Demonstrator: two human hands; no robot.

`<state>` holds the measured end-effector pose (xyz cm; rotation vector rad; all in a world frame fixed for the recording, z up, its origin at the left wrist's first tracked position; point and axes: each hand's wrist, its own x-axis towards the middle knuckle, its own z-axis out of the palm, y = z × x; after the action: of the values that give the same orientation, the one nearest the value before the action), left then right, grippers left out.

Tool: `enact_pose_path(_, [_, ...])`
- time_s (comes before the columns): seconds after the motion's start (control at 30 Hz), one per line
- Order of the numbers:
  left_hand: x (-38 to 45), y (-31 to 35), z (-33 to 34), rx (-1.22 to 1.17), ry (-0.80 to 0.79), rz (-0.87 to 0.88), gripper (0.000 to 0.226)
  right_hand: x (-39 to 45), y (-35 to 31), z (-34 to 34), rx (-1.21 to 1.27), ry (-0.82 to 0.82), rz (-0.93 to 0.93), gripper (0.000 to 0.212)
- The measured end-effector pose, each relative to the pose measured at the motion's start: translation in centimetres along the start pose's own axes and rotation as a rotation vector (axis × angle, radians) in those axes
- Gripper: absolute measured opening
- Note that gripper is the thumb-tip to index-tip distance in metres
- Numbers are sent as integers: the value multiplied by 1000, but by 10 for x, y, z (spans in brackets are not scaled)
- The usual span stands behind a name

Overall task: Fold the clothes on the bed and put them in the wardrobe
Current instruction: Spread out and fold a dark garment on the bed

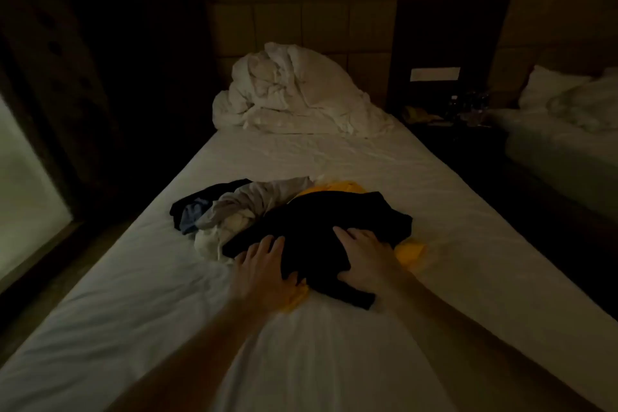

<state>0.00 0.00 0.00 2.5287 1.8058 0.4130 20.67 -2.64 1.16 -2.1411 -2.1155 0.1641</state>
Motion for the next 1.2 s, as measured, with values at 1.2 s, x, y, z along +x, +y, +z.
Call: enact_pose_path(1.2, [-128,-37,-23,-1011,-505,4,34,-107,-19,76,605,-74,215,43])
